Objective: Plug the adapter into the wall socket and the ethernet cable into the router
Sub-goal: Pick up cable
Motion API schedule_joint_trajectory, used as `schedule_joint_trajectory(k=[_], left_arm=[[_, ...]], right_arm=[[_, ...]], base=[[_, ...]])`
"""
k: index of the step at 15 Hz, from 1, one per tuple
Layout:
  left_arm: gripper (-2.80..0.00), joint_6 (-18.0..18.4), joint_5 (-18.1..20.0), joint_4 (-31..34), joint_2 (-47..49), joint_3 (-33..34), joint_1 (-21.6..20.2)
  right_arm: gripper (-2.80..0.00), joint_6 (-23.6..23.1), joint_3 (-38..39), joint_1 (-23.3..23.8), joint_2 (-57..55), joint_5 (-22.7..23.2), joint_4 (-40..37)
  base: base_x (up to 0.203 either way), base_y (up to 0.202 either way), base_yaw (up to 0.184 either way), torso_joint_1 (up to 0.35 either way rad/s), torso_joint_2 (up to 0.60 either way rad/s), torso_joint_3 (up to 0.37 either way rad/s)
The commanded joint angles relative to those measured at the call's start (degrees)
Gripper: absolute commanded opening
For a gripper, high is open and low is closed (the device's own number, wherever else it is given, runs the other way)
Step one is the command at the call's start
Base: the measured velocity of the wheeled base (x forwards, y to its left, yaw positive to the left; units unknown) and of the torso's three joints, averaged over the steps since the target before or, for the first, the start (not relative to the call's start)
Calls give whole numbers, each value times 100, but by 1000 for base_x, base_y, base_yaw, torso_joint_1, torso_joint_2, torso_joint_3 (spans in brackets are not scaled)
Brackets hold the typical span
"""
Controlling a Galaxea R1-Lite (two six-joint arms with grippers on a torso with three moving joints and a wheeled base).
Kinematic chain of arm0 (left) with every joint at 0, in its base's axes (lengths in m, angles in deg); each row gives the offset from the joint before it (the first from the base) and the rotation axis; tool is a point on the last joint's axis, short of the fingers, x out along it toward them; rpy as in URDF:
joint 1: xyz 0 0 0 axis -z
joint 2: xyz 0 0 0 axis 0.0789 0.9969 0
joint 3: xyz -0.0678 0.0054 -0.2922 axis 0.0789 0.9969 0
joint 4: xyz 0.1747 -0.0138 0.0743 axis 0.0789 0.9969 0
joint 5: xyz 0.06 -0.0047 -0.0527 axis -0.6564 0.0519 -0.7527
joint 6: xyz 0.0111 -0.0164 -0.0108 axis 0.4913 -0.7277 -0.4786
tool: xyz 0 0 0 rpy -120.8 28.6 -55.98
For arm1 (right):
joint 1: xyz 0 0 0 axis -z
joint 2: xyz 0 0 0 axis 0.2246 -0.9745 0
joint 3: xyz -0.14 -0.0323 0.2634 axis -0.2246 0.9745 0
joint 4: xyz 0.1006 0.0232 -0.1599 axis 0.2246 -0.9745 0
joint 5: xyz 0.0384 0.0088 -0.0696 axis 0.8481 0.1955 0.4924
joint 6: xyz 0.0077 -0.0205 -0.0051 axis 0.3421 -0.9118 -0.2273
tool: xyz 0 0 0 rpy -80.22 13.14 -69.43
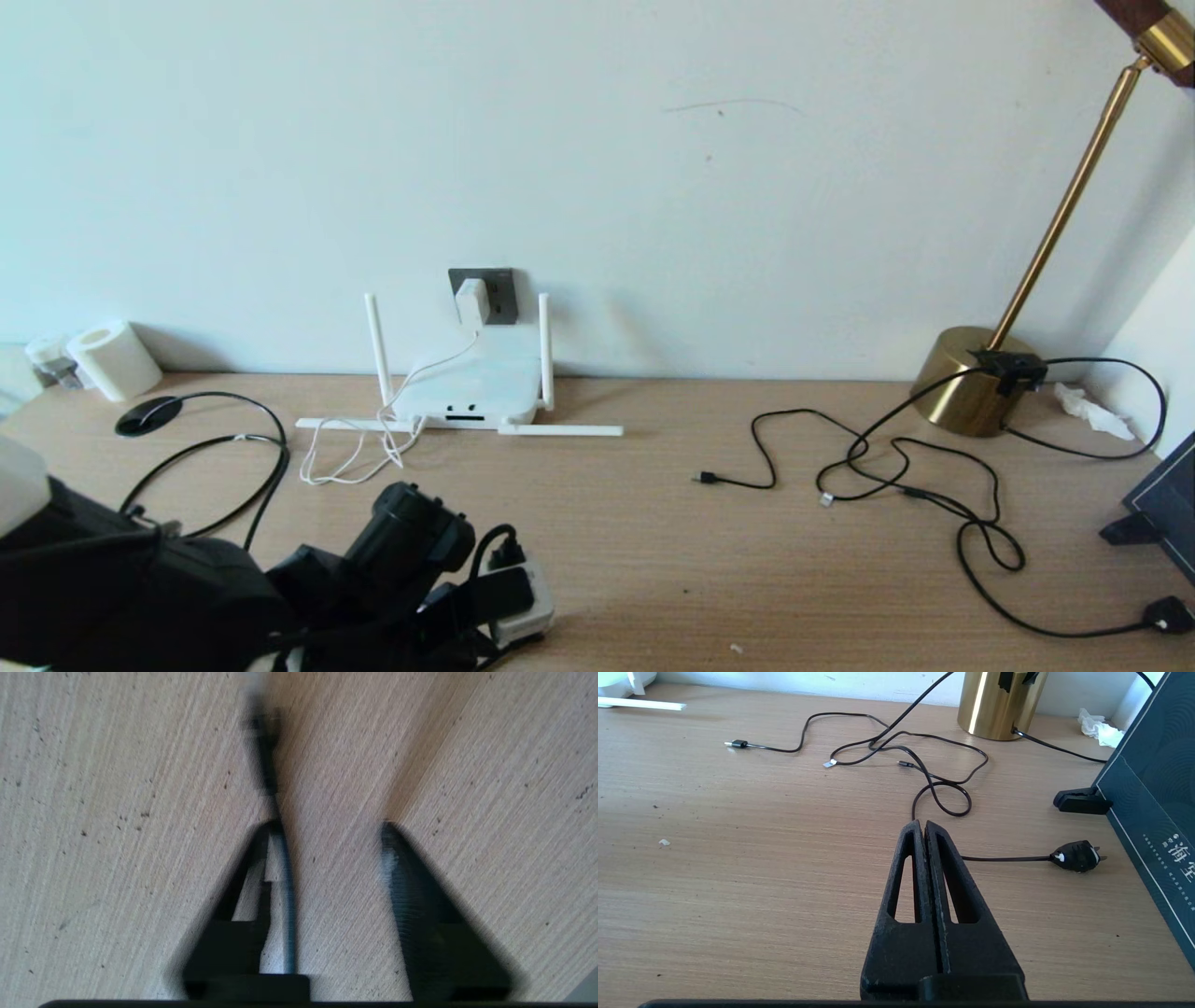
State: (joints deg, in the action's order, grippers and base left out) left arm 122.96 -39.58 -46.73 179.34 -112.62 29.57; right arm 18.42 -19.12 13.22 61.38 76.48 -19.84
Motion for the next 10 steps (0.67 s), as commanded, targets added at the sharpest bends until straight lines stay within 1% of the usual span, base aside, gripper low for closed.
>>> schedule_joint_trajectory(k=[1, 7, 10], left_arm=[[-280, 16, -1, -3, 12, 36, 0], [-280, 16, -1, -9, -157, 42, 9], [-280, 25, 10, 26, -940, 8, 14]], right_arm=[[-280, -3, 0, 2, -9, 5, 2], [-280, -3, 0, 2, -9, 5, 2], [-280, -3, 0, 2, -9, 5, 2]], base=[[0, 0, 0, 0, 0, 0], [0, 0, 0, 0, 0, 0], [0, 0, 0, 0, 0, 0]])
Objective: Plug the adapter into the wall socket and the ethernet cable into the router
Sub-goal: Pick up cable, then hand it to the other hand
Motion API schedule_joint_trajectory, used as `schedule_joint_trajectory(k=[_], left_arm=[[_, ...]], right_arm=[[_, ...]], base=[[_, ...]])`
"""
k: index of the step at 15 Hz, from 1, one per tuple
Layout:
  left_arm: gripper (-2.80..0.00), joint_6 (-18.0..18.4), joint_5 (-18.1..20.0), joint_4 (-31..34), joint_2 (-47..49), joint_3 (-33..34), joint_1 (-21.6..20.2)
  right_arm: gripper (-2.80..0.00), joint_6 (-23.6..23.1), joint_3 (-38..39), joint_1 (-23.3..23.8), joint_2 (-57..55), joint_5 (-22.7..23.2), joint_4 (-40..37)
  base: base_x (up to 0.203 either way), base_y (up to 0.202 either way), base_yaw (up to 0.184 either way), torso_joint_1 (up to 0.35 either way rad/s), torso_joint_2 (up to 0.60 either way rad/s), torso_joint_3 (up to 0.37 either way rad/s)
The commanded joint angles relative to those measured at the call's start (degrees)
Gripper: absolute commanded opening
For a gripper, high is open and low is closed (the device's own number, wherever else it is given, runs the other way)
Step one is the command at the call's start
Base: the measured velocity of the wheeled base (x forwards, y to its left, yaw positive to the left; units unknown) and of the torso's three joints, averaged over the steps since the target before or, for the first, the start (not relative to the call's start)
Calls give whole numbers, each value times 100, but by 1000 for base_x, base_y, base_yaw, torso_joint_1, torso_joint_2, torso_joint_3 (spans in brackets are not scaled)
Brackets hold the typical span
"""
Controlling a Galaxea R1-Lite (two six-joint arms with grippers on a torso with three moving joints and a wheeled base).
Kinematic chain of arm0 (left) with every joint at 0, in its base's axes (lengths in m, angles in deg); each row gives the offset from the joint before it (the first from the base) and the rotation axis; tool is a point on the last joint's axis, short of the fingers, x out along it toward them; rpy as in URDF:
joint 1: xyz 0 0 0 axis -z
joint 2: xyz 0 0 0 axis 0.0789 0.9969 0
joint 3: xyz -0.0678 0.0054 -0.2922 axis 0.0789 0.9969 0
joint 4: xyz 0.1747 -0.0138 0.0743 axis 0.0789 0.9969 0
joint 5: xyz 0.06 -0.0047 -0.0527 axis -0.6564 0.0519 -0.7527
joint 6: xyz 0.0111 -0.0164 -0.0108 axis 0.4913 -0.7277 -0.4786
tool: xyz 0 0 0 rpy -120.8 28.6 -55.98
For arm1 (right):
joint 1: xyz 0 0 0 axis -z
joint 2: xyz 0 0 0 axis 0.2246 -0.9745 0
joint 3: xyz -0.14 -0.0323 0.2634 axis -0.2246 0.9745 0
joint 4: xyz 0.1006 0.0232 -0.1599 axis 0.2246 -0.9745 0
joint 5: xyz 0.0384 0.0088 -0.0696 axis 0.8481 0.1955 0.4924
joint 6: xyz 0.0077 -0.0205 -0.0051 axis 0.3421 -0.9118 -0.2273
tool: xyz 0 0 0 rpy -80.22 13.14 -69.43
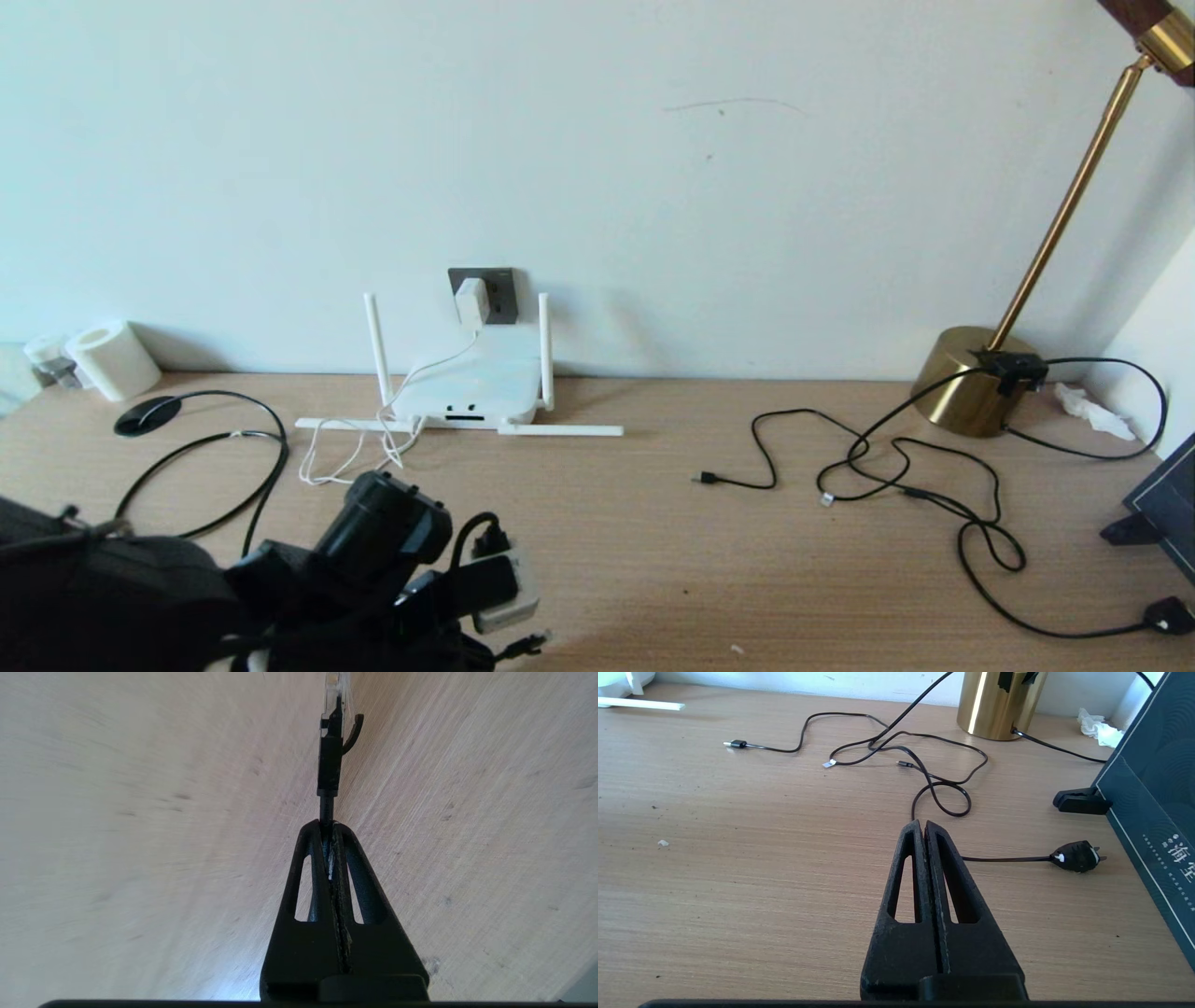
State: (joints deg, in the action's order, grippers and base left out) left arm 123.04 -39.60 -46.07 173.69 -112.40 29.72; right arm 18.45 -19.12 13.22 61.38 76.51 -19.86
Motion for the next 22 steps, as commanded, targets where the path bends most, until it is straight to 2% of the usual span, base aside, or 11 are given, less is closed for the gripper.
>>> schedule_joint_trajectory(k=[1, 3, 6, 10, 12, 14, 16, 17, 18, 19, 22], left_arm=[[-280, 20, 17, -17, -752, -42, 23], [-280, 37, 19, 41, -1297, -309, 72], [-280, 45, -2, 166, -1344, -1479, 71], [-280, 123, 13, 292, -401, -3077, 142], [-280, 426, 27, 1028, -161, -3916, 301], [-280, 664, 23, 2252, -104, -4662, 739], [-280, 757, -1, 2664, -135, -4923, 1132], [-280, 778, -72, 2655, -181, -4905, 1360], [-280, 789, -315, 2626, -212, -4896, 1603], [-280, 790, -478, 2610, -248, -4886, 1786], [-280, 799, -630, 2275, -405, -4564, 2149]], right_arm=[[-280, -5, 0, -2, -9, 2, 4], [-280, -5, 0, -6, -9, 2, 9], [-280, -65, 0, -1, -9, 6, 5], [-280, -127, 0, -6, -9, 10, 10], [-280, 85, -37, 2, -9, -212, 12], [-280, 223, -719, -2, -188, -214, -119], [-280, 599, -1844, -7, -1016, 137, -538], [-280, 909, -2483, -7, -1611, 571, -795], [0, 1204, -2974, -9, -2203, 1219, -1018], [0, 1418, -3295, -8, -2751, 1891, -1168], [0, 1850, -4074, -80, -4066, 4023, -1453]], base=[[0, 0, 0, 0, 0, 0], [0, 0, 0, 0, 0, 0], [0, 0, 0, 0, 0, 0], [0, 0, 0, 0, 0, 0], [0, 0, 0, 0, 0, 0], [0, 0, 0, 0, 0, 0], [0, 0, 0, 0, 0, 0], [0, 0, 0, 0, 0, 0], [0, 0, 0, 0, 0, 0], [0, 0, 0, 0, 0, 0], [0, 0, 0, 0, 0, 0]])
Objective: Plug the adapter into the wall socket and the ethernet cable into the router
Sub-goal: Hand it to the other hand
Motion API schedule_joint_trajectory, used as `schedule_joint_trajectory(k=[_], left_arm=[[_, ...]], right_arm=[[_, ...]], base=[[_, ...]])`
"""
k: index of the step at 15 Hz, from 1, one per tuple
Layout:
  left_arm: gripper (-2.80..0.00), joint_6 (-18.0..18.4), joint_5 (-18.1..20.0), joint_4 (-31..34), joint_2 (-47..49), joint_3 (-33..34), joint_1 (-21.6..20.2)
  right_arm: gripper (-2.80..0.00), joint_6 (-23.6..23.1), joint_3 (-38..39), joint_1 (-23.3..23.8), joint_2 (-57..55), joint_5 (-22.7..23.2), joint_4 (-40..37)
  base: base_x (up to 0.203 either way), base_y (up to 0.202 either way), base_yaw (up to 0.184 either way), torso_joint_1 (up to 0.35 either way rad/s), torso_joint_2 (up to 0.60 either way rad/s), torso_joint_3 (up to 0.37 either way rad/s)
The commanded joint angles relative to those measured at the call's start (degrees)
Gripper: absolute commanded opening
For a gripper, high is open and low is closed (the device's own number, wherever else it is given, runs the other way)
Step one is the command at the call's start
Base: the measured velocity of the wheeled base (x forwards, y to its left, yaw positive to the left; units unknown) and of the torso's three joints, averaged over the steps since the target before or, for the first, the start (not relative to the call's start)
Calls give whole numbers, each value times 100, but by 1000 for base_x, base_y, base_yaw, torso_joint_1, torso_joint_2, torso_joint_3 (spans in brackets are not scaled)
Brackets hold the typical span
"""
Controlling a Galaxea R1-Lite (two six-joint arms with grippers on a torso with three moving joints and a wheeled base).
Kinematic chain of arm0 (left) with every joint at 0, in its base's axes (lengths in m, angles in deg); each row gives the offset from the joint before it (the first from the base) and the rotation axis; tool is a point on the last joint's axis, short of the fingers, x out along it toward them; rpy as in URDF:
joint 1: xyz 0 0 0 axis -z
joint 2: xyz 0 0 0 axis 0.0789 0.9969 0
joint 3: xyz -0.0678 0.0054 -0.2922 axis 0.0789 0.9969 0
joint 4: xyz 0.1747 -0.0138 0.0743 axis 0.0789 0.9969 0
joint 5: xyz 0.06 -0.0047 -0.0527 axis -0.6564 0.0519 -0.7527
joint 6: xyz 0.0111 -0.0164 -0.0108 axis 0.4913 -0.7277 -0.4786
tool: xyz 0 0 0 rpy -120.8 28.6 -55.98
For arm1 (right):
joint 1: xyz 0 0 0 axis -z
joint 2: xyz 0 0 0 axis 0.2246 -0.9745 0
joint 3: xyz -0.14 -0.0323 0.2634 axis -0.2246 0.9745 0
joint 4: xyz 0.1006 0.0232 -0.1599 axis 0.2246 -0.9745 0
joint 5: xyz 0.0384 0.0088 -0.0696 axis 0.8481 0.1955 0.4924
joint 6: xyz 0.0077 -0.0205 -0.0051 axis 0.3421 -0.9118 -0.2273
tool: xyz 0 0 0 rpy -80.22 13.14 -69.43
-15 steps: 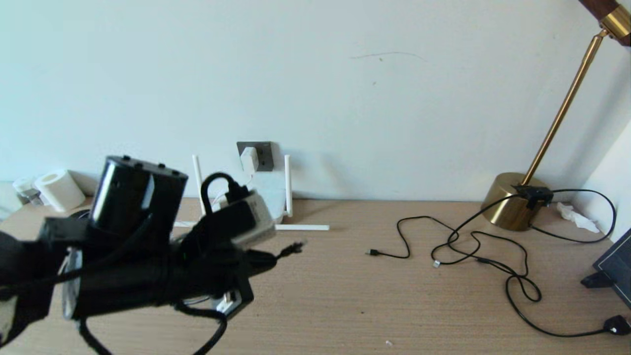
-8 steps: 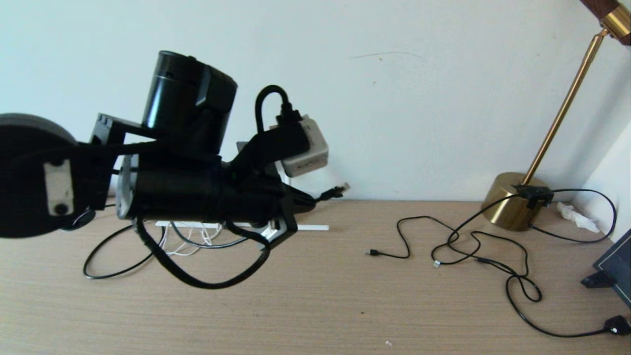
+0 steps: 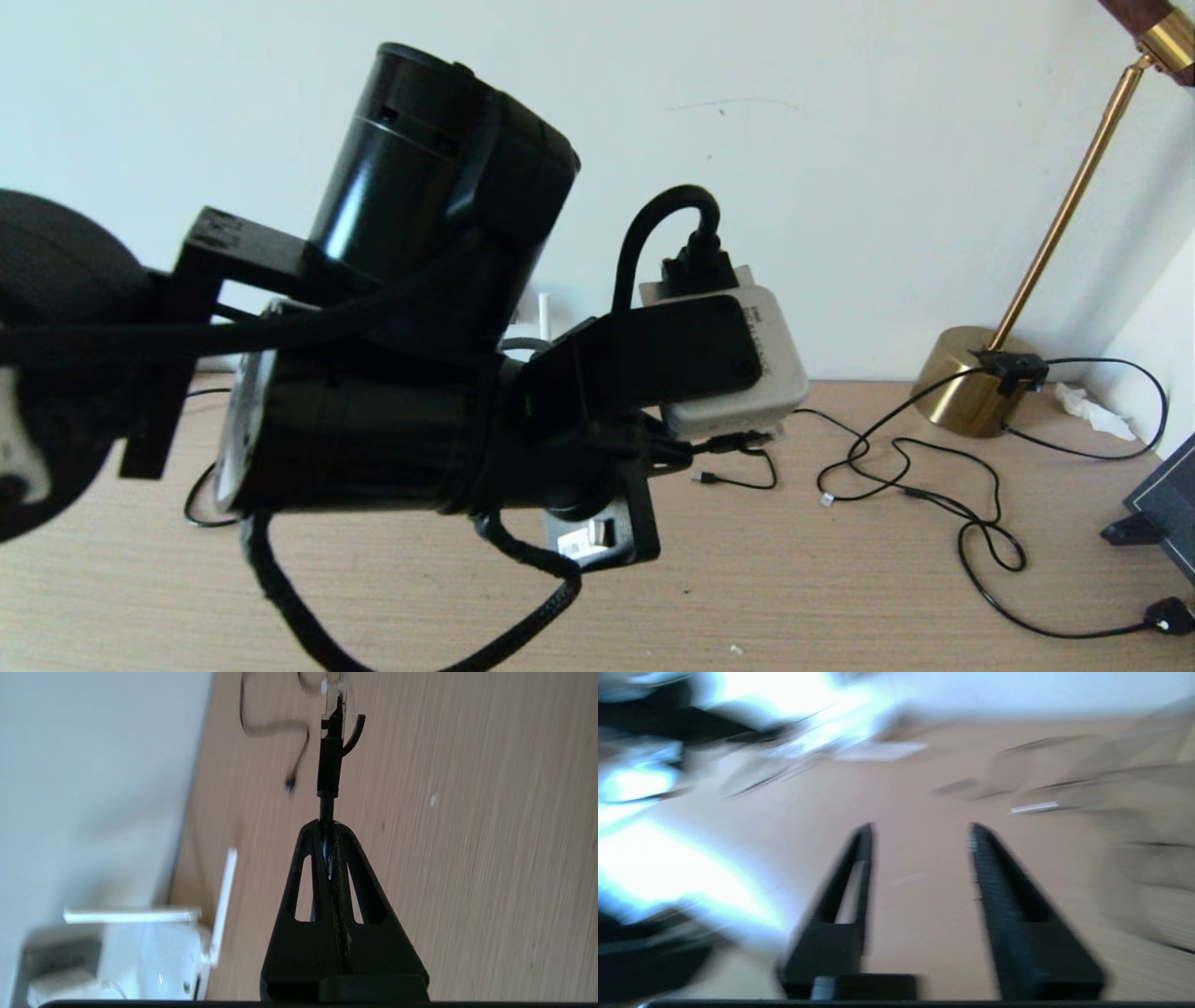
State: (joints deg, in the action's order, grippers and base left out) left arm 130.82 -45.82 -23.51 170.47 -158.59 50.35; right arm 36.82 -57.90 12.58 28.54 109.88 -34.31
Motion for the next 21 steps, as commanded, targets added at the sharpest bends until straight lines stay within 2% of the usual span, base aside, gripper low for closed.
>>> schedule_joint_trajectory(k=[1, 2, 4, 5, 9, 13, 15, 18, 21], left_arm=[[-280, 26, -7, -191, -119, 196, 158], [-280, 45, -21, -346, -149, 246, 282], [-280, 191, -156, -723, -24, 232, 394], [-280, 292, -273, -882, 52, 237, 487], [-280, 321, -369, -910, 134, 165, 830], [-280, 320, -441, -939, 369, -57, 920], [-280, 320, -441, -997, 406, -88, 853], [-280, 320, -428, -989, 394, -71, 609], [-280, 331, -384, -981, 370, -57, 252]], right_arm=[[0, 106, -352, -131, -903, 1107, -26], [0, 172, -434, -327, -974, 1501, -3], [0, 174, -496, -463, -1401, 1744, 61], [0, 175, -502, -549, -1632, 1795, 205], [0, 232, -523, -864, -2264, 1810, 742], [0, 256, -536, -967, -2846, 1783, 1168], [0, 318, -602, -1164, -3071, 1674, 1439], [0, 423, -795, -1749, -3607, 1027, 1829], [0, 474, -1120, -2004, -4196, 860, 2090]], base=[[0, 0, 0, 0, 0, 0], [0, 0, 0, 0, 0, 0], [0, 0, 0, 0, 0, 0], [0, 0, 0, 0, 0, 0], [0, 0, 0, 0, 0, 0], [0, 0, 0, 0, 0, 0], [0, 0, 0, 0, 0, 0], [0, 0, 0, 0, 0, 0], [0, 0, 0, 0, 0, 0]])
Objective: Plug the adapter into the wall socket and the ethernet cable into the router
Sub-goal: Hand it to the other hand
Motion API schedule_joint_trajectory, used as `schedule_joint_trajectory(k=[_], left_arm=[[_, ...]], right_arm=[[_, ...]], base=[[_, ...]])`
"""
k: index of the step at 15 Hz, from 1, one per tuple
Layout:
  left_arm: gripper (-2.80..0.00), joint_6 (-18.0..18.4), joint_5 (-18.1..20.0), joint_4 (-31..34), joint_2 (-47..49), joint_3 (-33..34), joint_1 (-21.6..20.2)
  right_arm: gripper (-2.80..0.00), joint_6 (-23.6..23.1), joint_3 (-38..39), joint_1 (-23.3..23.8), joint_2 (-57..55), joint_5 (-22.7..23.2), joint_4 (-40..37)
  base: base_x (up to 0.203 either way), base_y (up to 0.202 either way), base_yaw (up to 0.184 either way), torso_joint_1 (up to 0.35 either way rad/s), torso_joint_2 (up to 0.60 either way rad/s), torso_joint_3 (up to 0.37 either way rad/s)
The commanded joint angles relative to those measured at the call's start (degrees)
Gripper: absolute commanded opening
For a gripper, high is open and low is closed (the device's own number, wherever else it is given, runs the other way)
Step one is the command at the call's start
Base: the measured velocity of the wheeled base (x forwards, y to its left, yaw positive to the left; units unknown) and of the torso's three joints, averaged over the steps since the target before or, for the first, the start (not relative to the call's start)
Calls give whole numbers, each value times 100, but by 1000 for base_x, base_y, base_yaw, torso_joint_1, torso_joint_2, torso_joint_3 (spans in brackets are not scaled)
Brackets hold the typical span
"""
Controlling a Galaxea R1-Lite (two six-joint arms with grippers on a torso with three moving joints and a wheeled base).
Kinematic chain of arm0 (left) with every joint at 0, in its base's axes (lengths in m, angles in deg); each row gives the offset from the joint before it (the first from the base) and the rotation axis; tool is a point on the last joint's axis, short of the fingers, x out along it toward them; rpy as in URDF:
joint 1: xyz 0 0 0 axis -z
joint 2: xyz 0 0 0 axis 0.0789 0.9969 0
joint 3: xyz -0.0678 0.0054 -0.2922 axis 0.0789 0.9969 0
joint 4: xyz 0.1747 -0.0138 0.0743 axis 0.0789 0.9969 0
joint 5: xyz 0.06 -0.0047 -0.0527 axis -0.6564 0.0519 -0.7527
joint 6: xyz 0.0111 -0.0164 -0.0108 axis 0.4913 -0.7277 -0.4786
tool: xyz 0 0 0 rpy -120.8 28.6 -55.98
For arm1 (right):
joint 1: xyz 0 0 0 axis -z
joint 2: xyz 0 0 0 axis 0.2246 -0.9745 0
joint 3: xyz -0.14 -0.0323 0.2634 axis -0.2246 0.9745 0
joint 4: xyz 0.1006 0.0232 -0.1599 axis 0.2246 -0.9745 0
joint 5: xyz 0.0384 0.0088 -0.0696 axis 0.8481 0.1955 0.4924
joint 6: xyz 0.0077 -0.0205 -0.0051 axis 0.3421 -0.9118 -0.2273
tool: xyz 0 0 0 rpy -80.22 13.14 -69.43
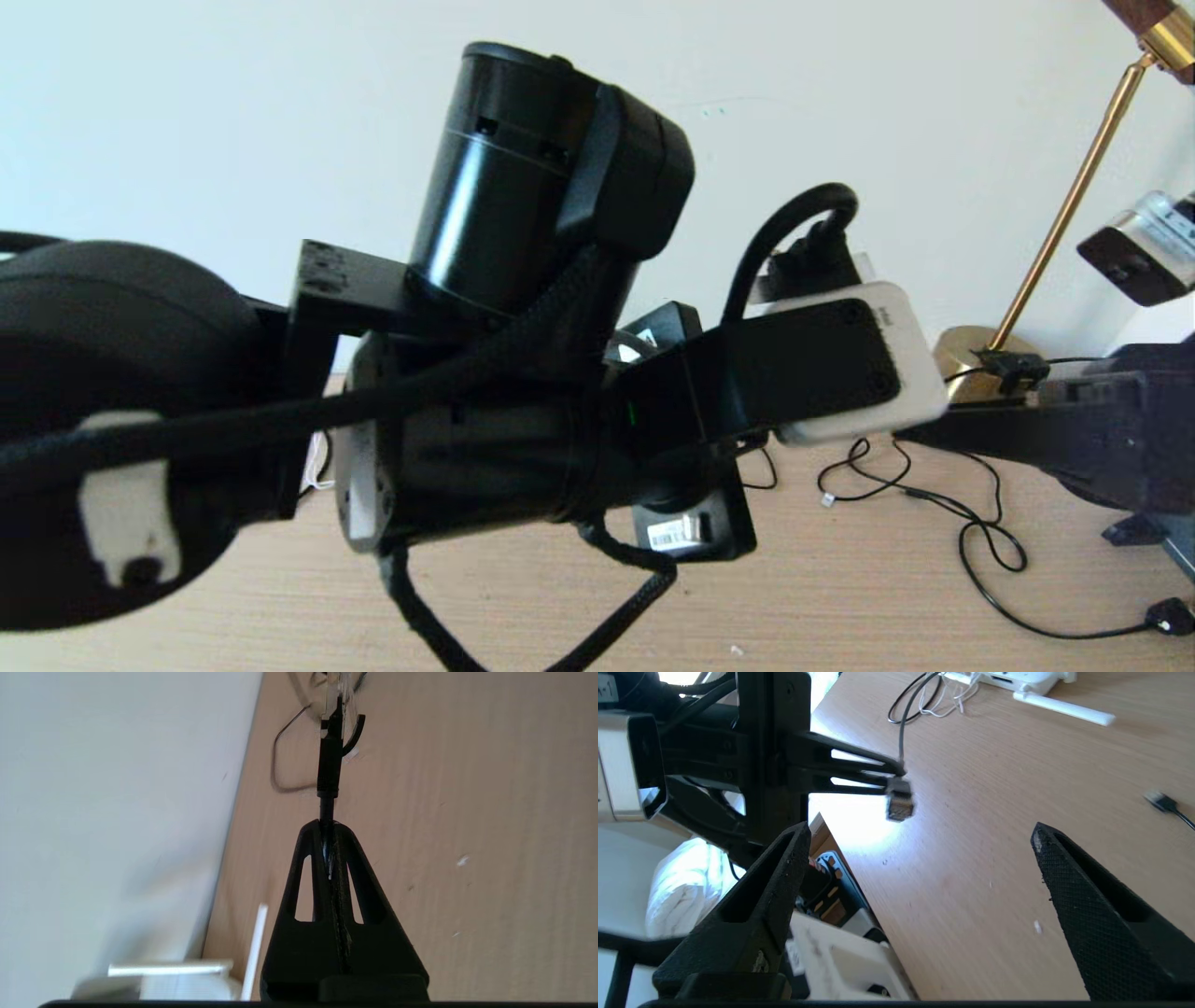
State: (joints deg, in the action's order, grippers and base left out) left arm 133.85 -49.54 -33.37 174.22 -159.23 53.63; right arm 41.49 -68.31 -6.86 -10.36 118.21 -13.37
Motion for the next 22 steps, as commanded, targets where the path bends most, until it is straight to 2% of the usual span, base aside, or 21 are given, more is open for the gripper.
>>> schedule_joint_trajectory(k=[1, 3, 6, 14, 22], left_arm=[[-280, 32, 29, 12, -11, 17, -214], [-280, 82, 180, 0, 18, 11, -487], [-280, 131, 212, -12, 120, -50, -739], [-280, 139, 213, -100, 164, -1, -973], [-280, 204, 212, -182, 181, 3, -1113]], right_arm=[[0, 15, -212, -93, -502, 15, 42], [0, 18, -512, -146, -920, -112, 112], [0, 12, -948, -271, -1459, -427, 273], [0, -24, -1532, -416, -2073, -450, 339], [0, 31, -1638, -724, -2137, -496, 330]], base=[[0, 0, 0, 0, 0, 0], [0, 0, 0, 0, 0, 0], [0, 0, 0, 0, 0, 0], [0, 0, 0, 0, 0, 0], [0, 0, 0, 0, 0, 0]])
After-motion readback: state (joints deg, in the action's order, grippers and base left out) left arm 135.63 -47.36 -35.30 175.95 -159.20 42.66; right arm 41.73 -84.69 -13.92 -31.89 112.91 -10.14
